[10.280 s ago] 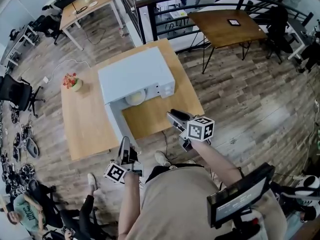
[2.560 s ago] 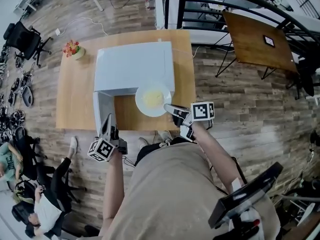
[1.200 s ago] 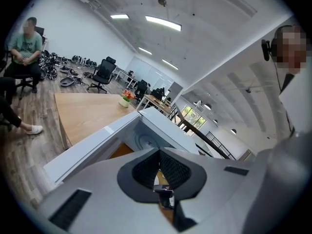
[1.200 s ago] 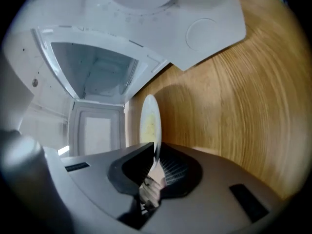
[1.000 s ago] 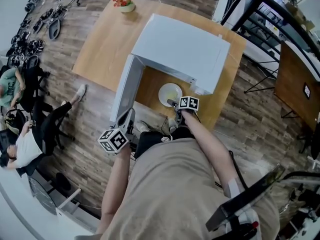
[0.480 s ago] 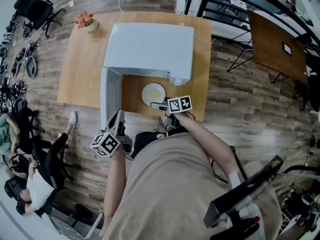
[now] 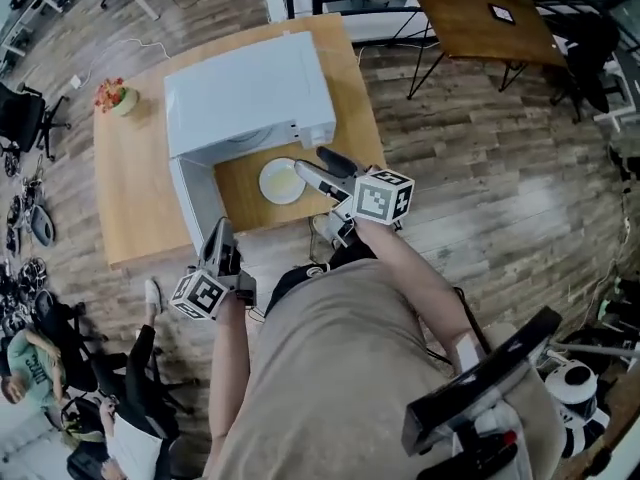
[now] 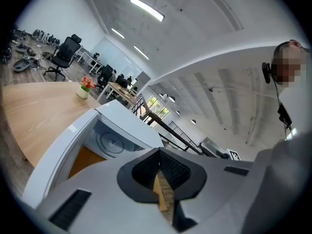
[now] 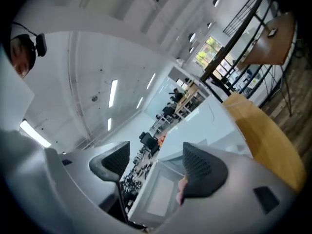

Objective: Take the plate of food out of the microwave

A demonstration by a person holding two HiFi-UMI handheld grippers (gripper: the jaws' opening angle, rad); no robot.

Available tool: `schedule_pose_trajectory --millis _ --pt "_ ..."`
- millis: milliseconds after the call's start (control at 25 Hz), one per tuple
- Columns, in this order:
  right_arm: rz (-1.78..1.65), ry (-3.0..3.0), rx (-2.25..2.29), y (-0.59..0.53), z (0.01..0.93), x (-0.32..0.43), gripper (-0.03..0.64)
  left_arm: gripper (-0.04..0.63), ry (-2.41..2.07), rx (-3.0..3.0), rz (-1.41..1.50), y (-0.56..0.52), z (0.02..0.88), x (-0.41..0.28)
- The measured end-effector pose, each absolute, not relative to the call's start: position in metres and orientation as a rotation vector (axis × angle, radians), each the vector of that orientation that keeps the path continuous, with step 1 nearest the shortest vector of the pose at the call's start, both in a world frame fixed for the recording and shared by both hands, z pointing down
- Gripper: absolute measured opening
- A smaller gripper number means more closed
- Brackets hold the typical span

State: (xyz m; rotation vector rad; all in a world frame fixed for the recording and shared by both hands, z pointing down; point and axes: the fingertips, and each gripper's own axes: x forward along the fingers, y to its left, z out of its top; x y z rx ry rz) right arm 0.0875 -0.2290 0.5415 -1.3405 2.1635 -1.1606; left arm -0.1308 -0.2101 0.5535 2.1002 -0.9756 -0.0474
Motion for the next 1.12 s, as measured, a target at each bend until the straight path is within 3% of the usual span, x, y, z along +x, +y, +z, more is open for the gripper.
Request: schedule_pose_trajectory --millis 160,560,1120 --pt "-0.974 2.045 -1.474 -0.194 0.489 0.088 0.289 0.003 -0.916 2.182 -0.057 -0.194 0.530 -0.157" --pt "-0.637 2.134 -1.944 -0.047 0.466 0.038 0.261 0.003 -0.892 2.241 -0.129 -0.137 0.539 -0.244" --pt "-0.809 2.073 -2.265 0.035 0.569 0.008 0.261 0.005 -0.917 2.331 0.057 -0.078 0.575 -0.242"
